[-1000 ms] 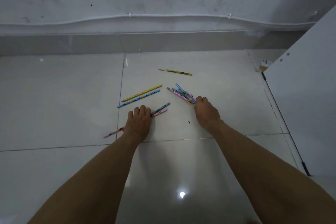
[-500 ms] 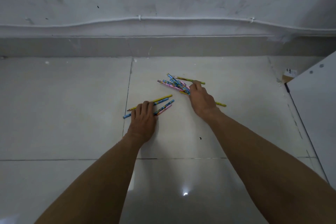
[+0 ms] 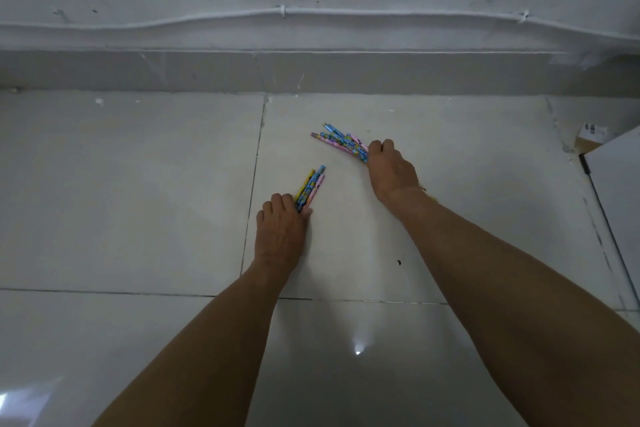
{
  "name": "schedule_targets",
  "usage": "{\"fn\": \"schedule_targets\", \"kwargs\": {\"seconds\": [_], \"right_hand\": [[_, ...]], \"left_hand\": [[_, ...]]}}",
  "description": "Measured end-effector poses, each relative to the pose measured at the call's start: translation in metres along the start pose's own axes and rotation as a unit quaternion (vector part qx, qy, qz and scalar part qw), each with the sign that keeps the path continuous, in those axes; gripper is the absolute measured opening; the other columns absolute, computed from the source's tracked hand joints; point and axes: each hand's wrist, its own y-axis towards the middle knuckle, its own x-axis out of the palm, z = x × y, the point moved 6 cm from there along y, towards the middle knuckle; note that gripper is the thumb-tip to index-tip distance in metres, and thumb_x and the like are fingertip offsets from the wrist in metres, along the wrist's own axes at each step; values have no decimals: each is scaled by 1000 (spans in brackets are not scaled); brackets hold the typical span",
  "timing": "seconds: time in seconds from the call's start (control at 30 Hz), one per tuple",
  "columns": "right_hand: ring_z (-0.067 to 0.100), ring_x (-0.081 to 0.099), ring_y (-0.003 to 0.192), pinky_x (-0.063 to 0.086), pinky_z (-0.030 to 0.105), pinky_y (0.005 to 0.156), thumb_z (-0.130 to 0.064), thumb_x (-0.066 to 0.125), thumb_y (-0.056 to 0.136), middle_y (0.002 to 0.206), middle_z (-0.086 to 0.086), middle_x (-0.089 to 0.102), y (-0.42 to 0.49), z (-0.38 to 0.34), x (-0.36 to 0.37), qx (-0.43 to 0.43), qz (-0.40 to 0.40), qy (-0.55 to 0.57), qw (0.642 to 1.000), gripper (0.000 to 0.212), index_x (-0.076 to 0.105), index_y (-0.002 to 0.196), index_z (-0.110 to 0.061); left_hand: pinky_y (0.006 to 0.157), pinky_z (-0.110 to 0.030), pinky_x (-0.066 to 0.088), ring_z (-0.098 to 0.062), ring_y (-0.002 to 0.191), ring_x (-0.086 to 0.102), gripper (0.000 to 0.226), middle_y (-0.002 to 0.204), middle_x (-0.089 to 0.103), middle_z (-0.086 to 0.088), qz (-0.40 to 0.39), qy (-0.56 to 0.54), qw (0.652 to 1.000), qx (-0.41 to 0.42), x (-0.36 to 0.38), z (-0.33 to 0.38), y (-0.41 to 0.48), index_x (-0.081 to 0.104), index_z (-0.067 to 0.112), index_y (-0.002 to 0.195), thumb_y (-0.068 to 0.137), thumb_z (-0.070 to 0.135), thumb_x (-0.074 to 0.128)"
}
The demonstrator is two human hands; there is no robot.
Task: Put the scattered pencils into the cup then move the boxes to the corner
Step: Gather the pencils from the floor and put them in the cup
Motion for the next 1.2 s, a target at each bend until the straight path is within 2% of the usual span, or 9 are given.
{"fn": "schedule_targets", "kwargs": {"seconds": [0.2,0.43,0.5,0.63,0.7,0.87,1.03,1.1,1.2], "right_hand": [[40,55,108,44,45,83,0,43,93,123,23,47,-5,-1,6,32,-46,34,998,35,38,128,1],[39,53,114,44,42,89,-6,40,97,124,24,51,-14,-2,6,56,-65,63,994,31,44,126,4],[39,53,114,44,42,89,-5,41,96,124,23,51,-20,-2,7,53,-63,61,995,31,44,125,3],[39,53,113,44,43,86,-4,40,96,123,22,52,-33,-6,6,41,-51,54,996,29,45,124,3],[38,54,113,44,41,83,-6,41,96,122,22,55,-40,-4,4,37,-52,57,996,28,44,122,2],[38,54,111,35,36,75,-9,38,96,121,22,58,-49,-3,-4,33,-69,87,993,27,43,121,-1],[37,55,111,32,35,73,-11,39,96,121,21,58,-64,-9,-8,20,-75,88,993,26,43,120,-1],[37,55,109,32,35,72,-12,38,97,119,21,58,-70,-10,-10,18,-76,89,993,24,43,118,-1],[36,56,107,33,34,71,-12,39,97,118,21,59,-77,-13,-14,19,-78,97,992,23,44,117,-1]], "left_hand": [[73,-39,43,-32,89,58,33,105,56,-15,3,10,1000,2,-7,7,-1,47,5,109,104,31,28],[73,-30,45,-23,91,57,27,109,52,-11,7,67,997,-20,-6,17,-11,40,5,118,100,7,19],[69,-27,47,-20,87,57,26,106,54,-9,2,81,997,-16,-6,18,-17,43,7,117,100,7,23],[49,-21,46,-10,59,59,6,75,60,4,14,136,991,-15,-13,11,-29,62,20,87,88,18,56],[46,-22,46,-11,56,59,1,72,61,3,17,154,988,-6,-12,9,-30,63,19,85,85,18,63],[55,-33,52,-26,68,66,9,86,63,-11,41,52,997,-45,-22,3,-27,58,5,95,95,8,49],[68,-39,49,-30,91,64,38,110,52,-13,3,19,998,-61,-8,-14,-34,44,5,113,103,39,29],[66,-39,50,-29,87,65,37,106,55,-12,21,25,997,-64,-8,-18,-41,47,6,110,103,39,32],[50,-27,48,-21,60,64,25,79,63,-7,46,71,996,-31,-13,-12,-55,60,10,88,93,35,58]]}}
